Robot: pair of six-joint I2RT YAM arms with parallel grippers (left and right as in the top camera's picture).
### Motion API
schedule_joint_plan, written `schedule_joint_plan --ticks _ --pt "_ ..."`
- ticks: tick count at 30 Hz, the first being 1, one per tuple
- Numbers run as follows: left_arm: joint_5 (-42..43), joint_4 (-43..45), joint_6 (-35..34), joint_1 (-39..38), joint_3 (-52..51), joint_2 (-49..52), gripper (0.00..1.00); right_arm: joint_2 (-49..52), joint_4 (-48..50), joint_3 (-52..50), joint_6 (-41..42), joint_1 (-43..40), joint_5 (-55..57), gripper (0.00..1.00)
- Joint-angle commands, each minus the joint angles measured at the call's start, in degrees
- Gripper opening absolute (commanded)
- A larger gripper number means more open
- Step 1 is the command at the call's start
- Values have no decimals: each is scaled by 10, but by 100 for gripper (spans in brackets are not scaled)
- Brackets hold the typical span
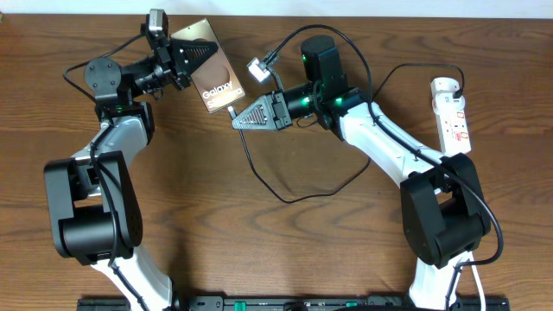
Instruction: Plug charger to phone and switch on socket
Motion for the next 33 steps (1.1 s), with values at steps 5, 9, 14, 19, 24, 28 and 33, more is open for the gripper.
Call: schedule_joint_plan --ticks 5,9,14,19,24,28,33 --pt "9 10 8 1 7 -7 7 -2 1 6 3 3 -2 1" --pt "9 25 8 1 7 -7 7 -2 5 6 3 3 -2 1" --pt "9 26 8 1 7 -7 7 -2 5 6 3 3 -2 1" --pt "10 26 8 1 7 -7 7 -2 8 6 5 3 -2 1" --pt "9 27 8 1 7 -7 7 -2 16 6 10 6 -1 1" --pt "9 26 8 0 7 -7 7 -2 16 6 10 9 3 1" --pt "9 26 8 -4 7 -7 7 -2 17 6 10 10 5 1"
